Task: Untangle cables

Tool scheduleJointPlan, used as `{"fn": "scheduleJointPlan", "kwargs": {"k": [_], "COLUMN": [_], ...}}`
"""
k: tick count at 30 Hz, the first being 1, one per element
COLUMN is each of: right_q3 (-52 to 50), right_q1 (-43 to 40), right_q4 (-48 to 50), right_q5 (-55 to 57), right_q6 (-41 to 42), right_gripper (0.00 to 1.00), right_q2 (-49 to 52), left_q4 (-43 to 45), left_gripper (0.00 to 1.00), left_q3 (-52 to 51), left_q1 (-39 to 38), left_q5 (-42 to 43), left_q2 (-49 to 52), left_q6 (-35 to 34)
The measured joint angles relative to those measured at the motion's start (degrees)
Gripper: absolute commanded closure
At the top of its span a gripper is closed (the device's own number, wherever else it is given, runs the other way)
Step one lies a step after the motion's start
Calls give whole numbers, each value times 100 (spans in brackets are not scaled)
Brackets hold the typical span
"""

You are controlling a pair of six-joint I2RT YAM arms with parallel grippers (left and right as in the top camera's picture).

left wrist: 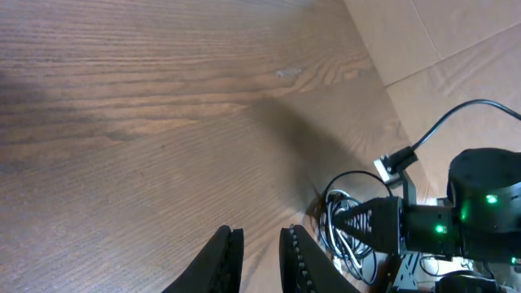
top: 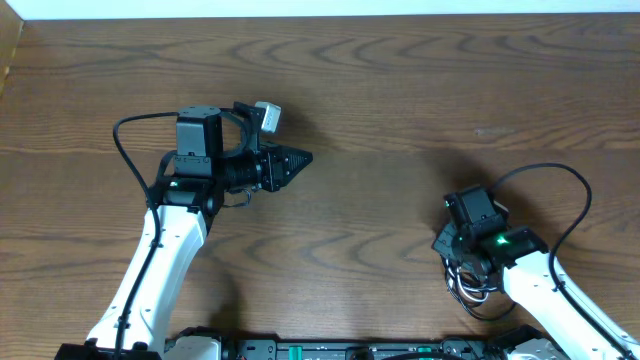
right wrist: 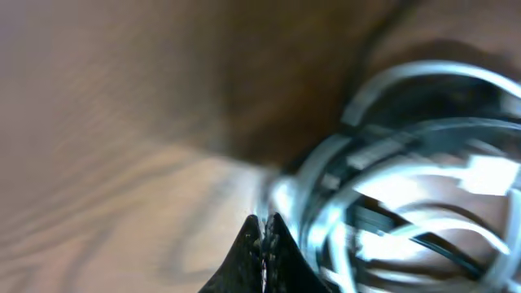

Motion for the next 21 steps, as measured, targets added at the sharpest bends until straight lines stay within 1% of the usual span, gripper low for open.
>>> {"fn": "scheduleJointPlan", "kwargs": {"k": [1, 2, 3, 4, 10, 17, 20, 21], "right_q3": [0, 0, 0, -2, -13, -203, -358, -393], "right_q1": [0, 0, 0, 0, 0, 0, 0, 0], "right_q4": [109, 153, 151, 120, -538, -409, -203, -142], "right_q5": [-50, -81, -101, -136, 15, 155, 146, 129], "right_q6": [0, 4, 17, 20, 87, 219, 247, 262], "right_gripper": [88, 75, 68, 65, 60, 57, 58, 63], "right_q2": [0, 0, 0, 0, 11, 52, 94, 111], "left_q4": [-17, -28, -42, -66, -136, -138, -138, -142], "left_gripper": [79, 79, 79, 79, 79, 79, 80, 80], "left_q3": [0, 0, 0, 0, 0, 0, 0, 0], "left_q1": [0, 0, 0, 0, 0, 0, 0, 0], "left_q5": [-2, 0, -2, -2, 0, 0, 0, -2], "left_q2": [0, 0, 0, 0, 0, 0, 0, 0], "left_q6": [0, 0, 2, 2, 90, 131, 136, 140]}}
